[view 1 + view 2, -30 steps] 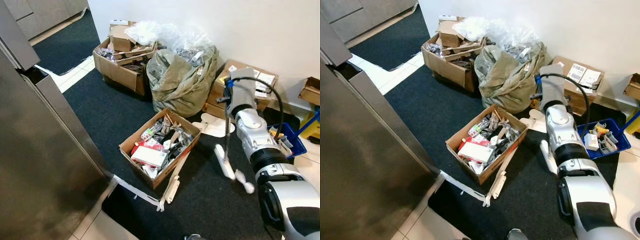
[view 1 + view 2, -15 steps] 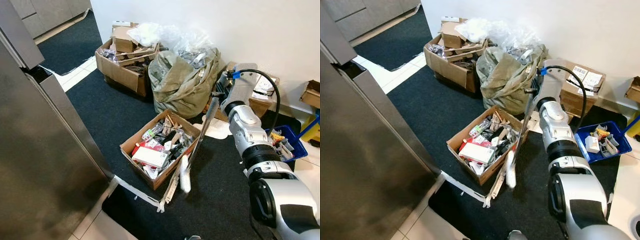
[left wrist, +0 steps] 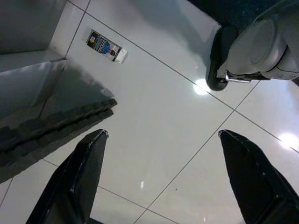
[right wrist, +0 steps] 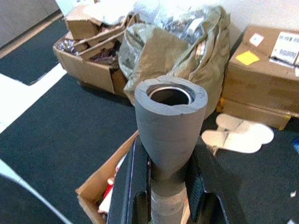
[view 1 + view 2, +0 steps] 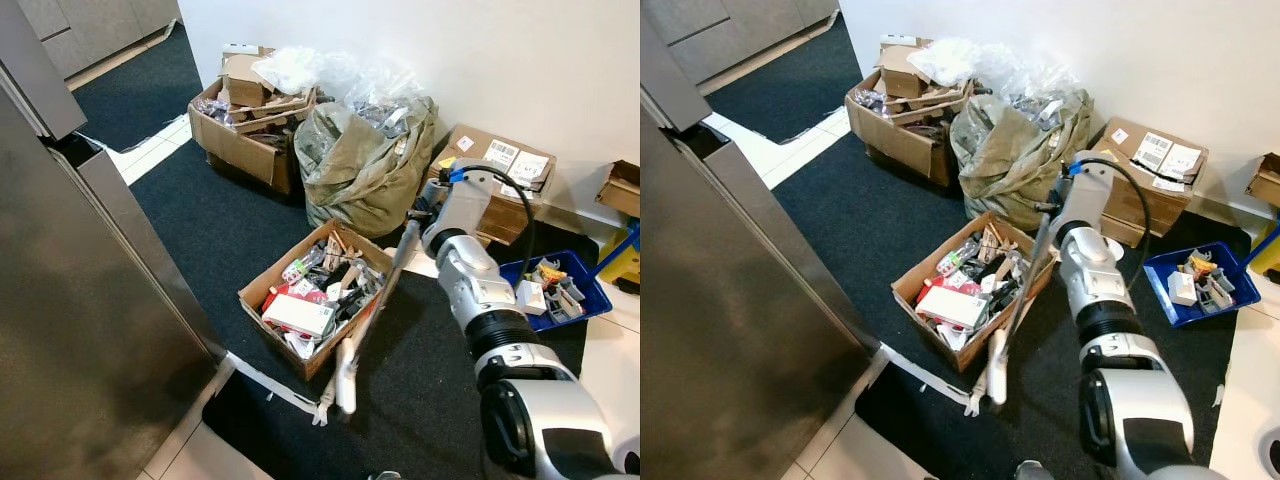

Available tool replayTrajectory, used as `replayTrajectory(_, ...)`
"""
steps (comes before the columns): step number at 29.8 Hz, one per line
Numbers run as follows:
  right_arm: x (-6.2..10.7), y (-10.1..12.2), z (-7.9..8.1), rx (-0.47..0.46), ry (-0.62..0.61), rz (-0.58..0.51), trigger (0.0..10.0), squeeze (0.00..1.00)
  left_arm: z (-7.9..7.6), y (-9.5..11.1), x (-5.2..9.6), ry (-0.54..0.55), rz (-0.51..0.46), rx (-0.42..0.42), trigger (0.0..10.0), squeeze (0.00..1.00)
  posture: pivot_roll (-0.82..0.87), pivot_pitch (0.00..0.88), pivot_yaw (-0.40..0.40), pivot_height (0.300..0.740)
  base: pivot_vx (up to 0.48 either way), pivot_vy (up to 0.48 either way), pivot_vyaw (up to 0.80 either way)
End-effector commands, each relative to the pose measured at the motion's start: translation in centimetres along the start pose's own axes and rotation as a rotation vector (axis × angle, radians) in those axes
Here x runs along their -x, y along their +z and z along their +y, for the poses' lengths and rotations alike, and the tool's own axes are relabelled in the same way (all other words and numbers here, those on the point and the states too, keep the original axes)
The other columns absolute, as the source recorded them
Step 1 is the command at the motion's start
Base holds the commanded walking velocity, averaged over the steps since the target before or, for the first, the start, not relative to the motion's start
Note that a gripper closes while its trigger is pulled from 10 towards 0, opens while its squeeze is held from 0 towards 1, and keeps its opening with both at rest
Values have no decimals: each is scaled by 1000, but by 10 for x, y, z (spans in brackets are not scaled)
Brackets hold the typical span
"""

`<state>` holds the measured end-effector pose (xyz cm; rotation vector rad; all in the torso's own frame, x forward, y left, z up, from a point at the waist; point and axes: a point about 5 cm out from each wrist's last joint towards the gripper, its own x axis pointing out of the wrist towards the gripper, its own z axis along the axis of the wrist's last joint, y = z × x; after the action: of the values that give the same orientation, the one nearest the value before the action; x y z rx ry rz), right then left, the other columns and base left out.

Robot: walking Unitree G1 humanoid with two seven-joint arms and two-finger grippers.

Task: Sweep floor

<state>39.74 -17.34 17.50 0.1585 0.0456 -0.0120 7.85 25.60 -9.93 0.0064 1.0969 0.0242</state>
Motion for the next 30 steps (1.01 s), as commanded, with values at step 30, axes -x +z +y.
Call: replayTrajectory(30,19,49,23,-240,289,51,10000,0,0,-10,2,-3,34,35,10000,0,-7,186,31,740,0,0,0)
